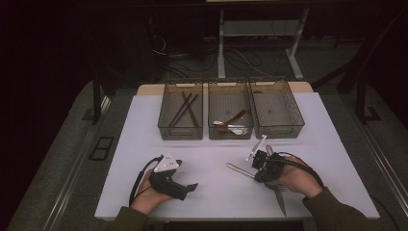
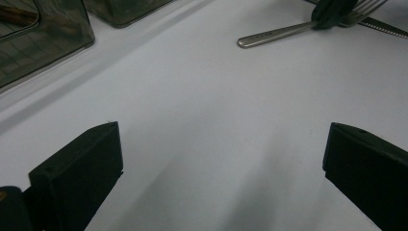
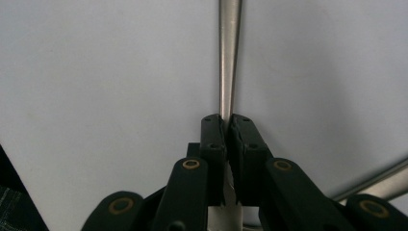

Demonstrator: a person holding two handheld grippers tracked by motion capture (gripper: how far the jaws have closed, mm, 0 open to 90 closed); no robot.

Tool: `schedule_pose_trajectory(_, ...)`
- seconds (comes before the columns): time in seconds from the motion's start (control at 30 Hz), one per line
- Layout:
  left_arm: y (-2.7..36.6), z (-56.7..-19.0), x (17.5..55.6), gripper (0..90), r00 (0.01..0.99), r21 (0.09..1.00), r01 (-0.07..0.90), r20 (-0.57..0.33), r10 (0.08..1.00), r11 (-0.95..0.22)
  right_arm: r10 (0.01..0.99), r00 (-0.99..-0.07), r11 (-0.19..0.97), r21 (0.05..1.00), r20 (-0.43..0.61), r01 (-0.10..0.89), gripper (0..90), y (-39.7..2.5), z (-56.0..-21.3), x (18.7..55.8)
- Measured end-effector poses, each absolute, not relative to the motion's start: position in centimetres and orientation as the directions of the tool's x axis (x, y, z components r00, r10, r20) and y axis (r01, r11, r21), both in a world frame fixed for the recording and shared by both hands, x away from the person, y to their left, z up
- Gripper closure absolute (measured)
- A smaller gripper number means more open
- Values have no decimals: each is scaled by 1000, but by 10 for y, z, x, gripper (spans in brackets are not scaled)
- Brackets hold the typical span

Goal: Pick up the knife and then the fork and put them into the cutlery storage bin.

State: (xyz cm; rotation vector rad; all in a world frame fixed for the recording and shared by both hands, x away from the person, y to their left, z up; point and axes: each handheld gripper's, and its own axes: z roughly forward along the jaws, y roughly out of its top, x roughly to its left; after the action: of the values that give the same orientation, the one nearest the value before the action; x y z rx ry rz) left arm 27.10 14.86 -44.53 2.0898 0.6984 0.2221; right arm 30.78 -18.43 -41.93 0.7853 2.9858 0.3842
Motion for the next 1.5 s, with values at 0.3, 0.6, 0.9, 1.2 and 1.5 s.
schedule_pose_trajectory(0.3, 152, -447, 272, 0, 827, 807, 393, -102, 552, -440, 492, -870, 822, 305, 44, 480, 839, -192, -416, 312)
schedule_pose_trajectory(0.6, 151, -447, 272, 0, 832, 810, 392, -109, 544, -437, 504, -861, 797, 352, 60, 491, 839, -199, -409, 314)
schedule_pose_trajectory(0.9, 151, -446, 272, 0, 837, 816, 386, -114, 534, -430, 522, -850, 761, 412, 68, 501, 838, -210, -399, 317)
schedule_pose_trajectory(1.2, 151, -446, 272, 0, 841, 822, 382, -119, 528, -423, 551, -830, 705, 483, 88, 519, 838, -224, -386, 319)
schedule_pose_trajectory(1.5, 152, -446, 272, 0, 845, 823, 377, -118, 521, -425, 569, -813, 632, 568, 120, 527, 838, -242, -375, 324)
